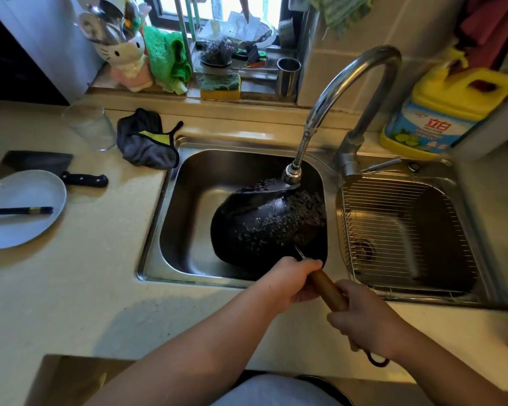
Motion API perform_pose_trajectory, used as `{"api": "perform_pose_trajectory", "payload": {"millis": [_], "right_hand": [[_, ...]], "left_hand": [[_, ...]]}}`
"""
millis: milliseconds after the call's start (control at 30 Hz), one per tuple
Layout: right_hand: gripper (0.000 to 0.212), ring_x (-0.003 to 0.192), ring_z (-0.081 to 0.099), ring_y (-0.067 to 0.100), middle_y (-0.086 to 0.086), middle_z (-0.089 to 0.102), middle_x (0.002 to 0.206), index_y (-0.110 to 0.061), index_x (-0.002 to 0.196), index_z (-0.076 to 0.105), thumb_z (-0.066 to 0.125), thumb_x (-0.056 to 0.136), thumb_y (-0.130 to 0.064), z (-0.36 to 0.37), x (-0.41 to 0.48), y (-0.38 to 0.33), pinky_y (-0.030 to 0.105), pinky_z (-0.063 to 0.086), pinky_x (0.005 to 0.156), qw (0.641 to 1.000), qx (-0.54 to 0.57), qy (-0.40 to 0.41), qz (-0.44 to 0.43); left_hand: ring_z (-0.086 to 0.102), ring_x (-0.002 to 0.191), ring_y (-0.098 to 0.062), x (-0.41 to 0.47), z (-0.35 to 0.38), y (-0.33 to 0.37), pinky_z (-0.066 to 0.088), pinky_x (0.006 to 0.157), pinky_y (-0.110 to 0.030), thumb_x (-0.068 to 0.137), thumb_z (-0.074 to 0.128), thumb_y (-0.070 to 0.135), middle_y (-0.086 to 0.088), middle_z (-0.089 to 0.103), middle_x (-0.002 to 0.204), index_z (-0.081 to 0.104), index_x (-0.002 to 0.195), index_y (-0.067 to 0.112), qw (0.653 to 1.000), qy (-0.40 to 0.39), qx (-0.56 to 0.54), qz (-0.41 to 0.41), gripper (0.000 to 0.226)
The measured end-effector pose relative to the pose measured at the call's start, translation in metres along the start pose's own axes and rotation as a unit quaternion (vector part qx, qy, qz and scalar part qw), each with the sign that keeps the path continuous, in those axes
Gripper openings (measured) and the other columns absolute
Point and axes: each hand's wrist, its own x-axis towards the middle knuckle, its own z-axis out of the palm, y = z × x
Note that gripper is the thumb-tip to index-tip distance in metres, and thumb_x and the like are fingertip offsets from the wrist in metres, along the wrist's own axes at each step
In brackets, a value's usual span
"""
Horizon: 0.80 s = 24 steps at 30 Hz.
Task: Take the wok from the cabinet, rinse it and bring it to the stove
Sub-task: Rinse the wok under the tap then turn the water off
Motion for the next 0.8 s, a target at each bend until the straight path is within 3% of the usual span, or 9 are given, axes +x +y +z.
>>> {"api": "perform_pose_trajectory", "payload": {"millis": [100,233,300,433,567,667,733,800], "right_hand": [[0.027,0.040,0.052,0.018,0.011,0.055,0.061,-0.009,0.109,0.058,0.063,0.084,-0.001,-0.002,0.010,-0.006,0.029,0.047,0.042,0.993,0.111,-0.046,-0.015],[0.023,0.038,0.049,0.018,0.006,0.054,0.054,0.006,0.110,0.053,0.059,0.088,0.002,-0.004,0.021,-0.016,0.026,0.042,0.039,0.968,0.230,-0.100,-0.028],[0.022,0.040,0.050,0.015,0.006,0.056,0.058,0.005,0.110,0.052,0.058,0.090,-0.002,-0.005,0.027,-0.020,0.024,0.042,0.038,0.946,0.298,-0.129,-0.013],[0.005,0.038,0.050,0.013,0.003,0.055,0.054,-0.006,0.091,0.050,0.055,0.093,-0.004,-0.007,0.038,-0.022,0.021,0.040,0.035,0.895,0.409,-0.174,0.024],[0.005,0.039,0.050,0.012,0.004,0.055,0.056,-0.006,0.090,0.052,0.056,0.090,-0.004,-0.005,0.048,-0.018,0.020,0.039,0.034,0.863,0.467,-0.188,0.037],[0.016,0.040,0.051,0.012,0.005,0.055,0.061,-0.007,0.097,0.050,0.060,0.085,-0.005,-0.002,0.055,-0.013,0.020,0.039,0.033,0.843,0.498,-0.199,0.051],[0.019,0.039,0.051,0.011,0.004,0.055,0.061,-0.008,0.097,0.049,0.061,0.082,-0.006,0.001,0.056,-0.013,0.019,0.039,0.033,0.826,0.517,-0.216,0.061],[0.015,0.038,0.050,0.011,0.004,0.053,0.060,-0.009,0.095,0.047,0.057,0.085,-0.005,0.002,0.056,-0.015,0.018,0.038,0.032,0.811,0.532,-0.229,0.077]], "left_hand": [[0.073,0.080,-0.023,0.001,-0.006,0.007,0.061,0.059,-0.029,0.092,0.066,0.028,-0.018,0.069,0.101,0.057,0.116,0.001,1.000,0.021,-0.007,0.017,0.037],[0.073,0.092,-0.027,0.007,-0.017,0.016,0.063,0.078,-0.043,0.089,0.068,0.035,-0.017,0.070,0.107,0.057,0.112,0.008,0.998,0.050,0.026,0.033,0.038],[0.075,0.088,-0.023,0.009,-0.022,0.020,0.062,0.079,-0.040,0.089,0.067,0.038,-0.014,0.073,0.103,0.059,0.112,0.009,0.997,0.052,0.044,0.034,0.038],[0.077,0.080,-0.021,0.014,-0.025,0.027,0.063,0.077,-0.037,0.088,0.068,0.039,-0.013,0.077,0.093,0.063,0.107,0.007,0.995,0.076,0.051,0.032,0.038],[0.076,0.072,-0.019,0.017,-0.023,0.027,0.061,0.064,-0.030,0.089,0.068,0.031,-0.005,0.077,0.072,0.068,0.098,0.006,0.997,0.081,-0.010,0.012,0.026],[0.073,0.061,-0.016,0.017,-0.019,0.032,0.056,0.051,-0.025,0.090,0.066,0.029,-0.005,0.076,0.068,0.067,0.102,0.006,0.995,0.063,-0.071,-0.042,0.026],[0.073,0.062,-0.017,0.019,-0.013,0.035,0.058,0.056,-0.028,0.090,0.066,0.030,-0.007,0.077,0.072,0.065,0.112,0.005,0.990,0.055,-0.106,-0.071,0.033],[0.071,0.063,-0.021,0.022,-0.005,0.036,0.060,0.067,-0.034,0.089,0.067,0.026,-0.009,0.072,0.069,0.063,0.107,0.002,0.984,0.065,-0.141,-0.085,0.030]]}}
